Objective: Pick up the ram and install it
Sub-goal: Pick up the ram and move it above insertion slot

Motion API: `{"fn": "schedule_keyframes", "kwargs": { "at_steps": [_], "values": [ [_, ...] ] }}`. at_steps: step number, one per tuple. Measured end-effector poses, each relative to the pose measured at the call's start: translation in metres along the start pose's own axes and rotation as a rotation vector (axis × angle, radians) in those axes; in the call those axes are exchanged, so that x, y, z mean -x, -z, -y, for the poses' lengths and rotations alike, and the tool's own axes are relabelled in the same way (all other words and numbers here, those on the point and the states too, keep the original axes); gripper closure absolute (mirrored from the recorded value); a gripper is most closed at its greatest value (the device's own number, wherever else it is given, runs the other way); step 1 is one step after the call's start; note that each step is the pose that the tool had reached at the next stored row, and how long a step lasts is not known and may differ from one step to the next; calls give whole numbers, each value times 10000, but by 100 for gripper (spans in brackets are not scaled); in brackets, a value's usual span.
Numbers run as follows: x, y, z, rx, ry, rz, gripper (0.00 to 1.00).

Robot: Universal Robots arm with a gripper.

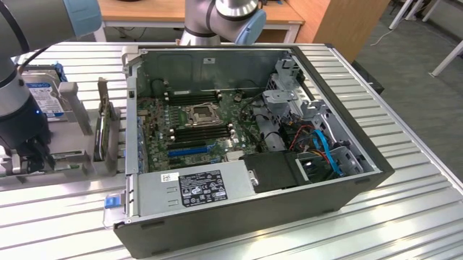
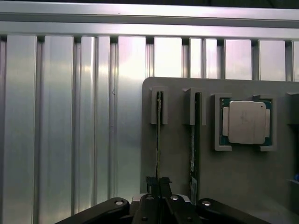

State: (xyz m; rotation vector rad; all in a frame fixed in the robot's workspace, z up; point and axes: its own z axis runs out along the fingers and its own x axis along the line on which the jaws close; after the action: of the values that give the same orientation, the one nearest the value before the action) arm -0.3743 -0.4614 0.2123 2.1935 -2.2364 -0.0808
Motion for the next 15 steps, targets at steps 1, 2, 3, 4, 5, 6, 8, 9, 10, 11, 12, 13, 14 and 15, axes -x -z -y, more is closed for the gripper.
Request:
{"fn": "schedule_keyframes", "kwargs": {
  "at_steps": [1,2,3,4,5,6,8,9,10,11,12,13,14,15],
  "values": [
    [0,14,0,0,0,0,88],
    [1,28,-1,1,0,0,88],
    [1,44,-2,1,0,0,88],
    [2,58,-2,1,0,0,88],
    [2,73,-3,0,0,0,88],
    [3,88,-4,0,0,0,88],
    [4,119,-5,0,0,0,88],
    [4,135,-6,1,0,0,88],
    [4,151,-6,1,0,0,88],
    [5,167,-7,0,0,0,88],
    [6,185,-8,1,0,0,88],
    [6,203,-8,0,0,1,88],
    [7,224,-9,0,0,0,88],
    [7,245,-10,0,0,0,88]
  ]
}}
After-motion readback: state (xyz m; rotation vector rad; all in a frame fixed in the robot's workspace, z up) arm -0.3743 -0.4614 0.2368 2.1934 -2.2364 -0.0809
